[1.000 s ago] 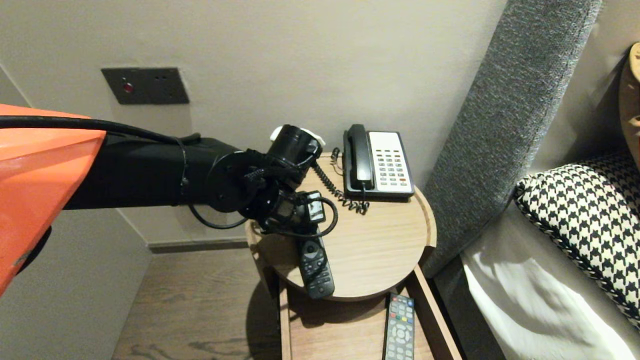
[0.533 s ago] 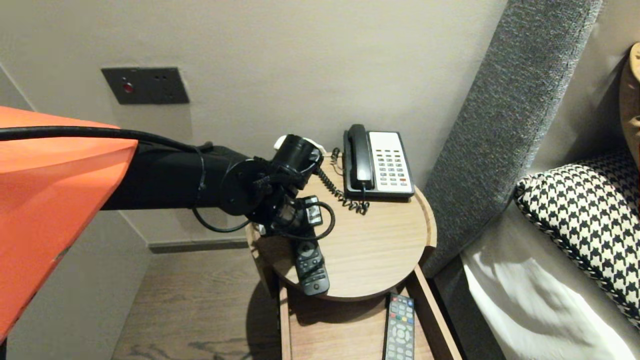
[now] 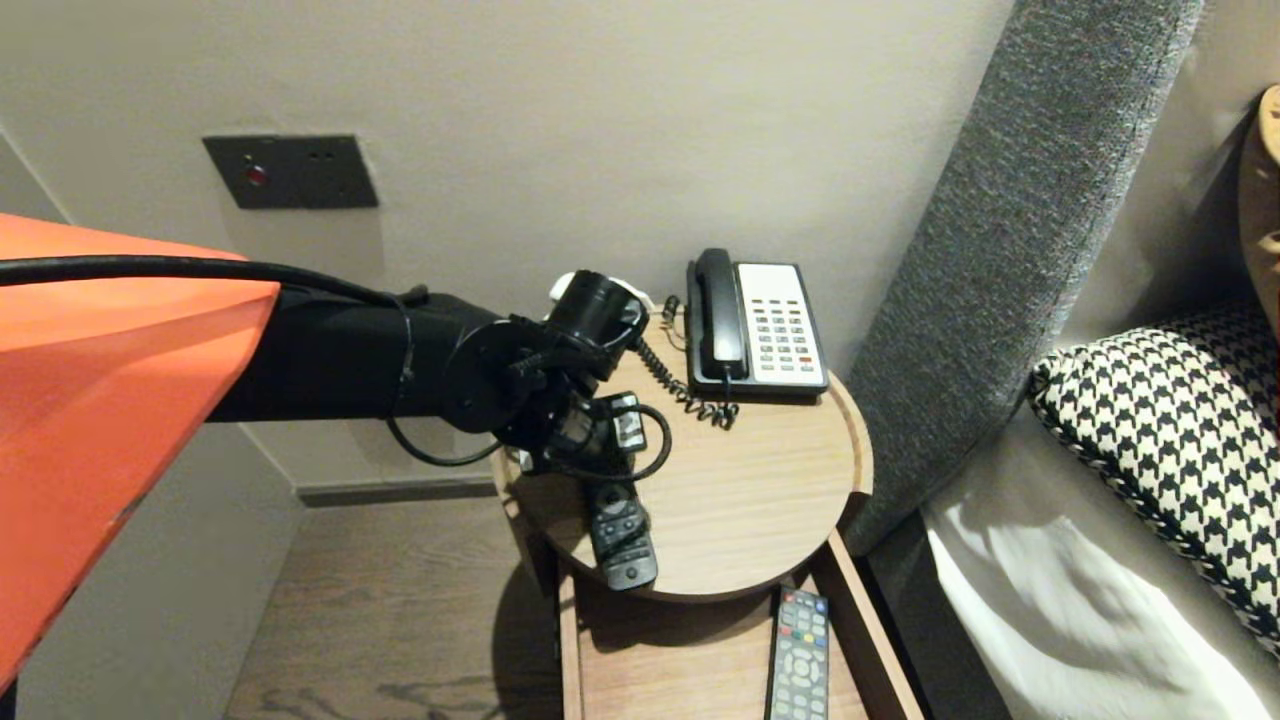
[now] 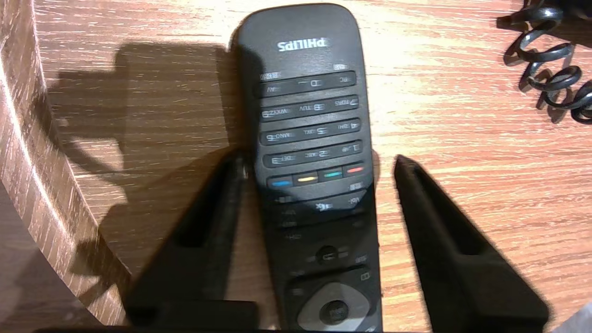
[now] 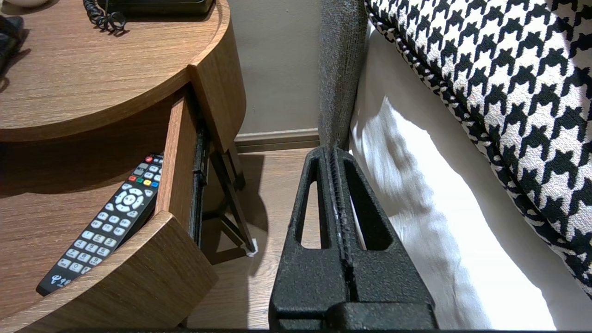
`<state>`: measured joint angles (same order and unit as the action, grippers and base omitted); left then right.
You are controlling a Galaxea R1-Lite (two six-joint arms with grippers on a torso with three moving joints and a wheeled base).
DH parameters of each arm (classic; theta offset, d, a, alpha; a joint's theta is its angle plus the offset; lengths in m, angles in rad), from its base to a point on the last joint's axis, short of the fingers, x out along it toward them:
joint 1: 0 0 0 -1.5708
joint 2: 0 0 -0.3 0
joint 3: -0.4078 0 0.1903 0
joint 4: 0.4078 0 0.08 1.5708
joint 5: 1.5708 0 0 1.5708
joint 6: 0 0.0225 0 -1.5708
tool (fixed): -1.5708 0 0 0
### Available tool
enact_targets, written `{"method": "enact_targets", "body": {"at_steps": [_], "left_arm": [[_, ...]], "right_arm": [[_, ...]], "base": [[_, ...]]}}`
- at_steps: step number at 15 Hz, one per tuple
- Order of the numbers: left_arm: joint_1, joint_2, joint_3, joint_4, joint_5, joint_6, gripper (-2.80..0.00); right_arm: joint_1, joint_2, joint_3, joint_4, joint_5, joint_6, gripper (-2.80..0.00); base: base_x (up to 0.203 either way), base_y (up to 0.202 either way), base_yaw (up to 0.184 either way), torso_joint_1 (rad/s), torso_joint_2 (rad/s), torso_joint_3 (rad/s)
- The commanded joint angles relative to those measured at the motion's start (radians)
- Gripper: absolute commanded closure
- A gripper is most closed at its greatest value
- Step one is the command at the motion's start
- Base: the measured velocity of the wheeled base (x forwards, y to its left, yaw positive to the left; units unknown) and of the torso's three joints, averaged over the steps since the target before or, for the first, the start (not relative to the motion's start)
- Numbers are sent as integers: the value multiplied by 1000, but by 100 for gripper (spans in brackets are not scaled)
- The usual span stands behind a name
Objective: Take the remote control out of the drawer one by one and place them on the table
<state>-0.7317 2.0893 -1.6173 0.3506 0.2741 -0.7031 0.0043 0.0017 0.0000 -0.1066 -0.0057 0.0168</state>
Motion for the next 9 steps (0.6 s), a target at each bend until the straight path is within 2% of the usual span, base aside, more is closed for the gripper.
{"method": "enact_targets", "body": {"at_steps": [1, 5, 8, 9], "left_arm": [[0, -6, -3, 4, 2, 0, -280], [-18, -62, -29, 12, 2, 16, -280], [-54, -153, -32, 35, -8, 67, -280], [-74, -180, -31, 60, -16, 87, 0]], "right_arm": [[0, 1, 40, -1, 0, 0, 0], [0, 1, 40, -1, 0, 0, 0], [0, 1, 40, -1, 0, 0, 0], [0, 1, 40, -1, 0, 0, 0]], "base": [[0, 0, 0, 0, 0, 0], [0, 0, 0, 0, 0, 0], [0, 0, 0, 0, 0, 0], [0, 0, 0, 0, 0, 0]]}}
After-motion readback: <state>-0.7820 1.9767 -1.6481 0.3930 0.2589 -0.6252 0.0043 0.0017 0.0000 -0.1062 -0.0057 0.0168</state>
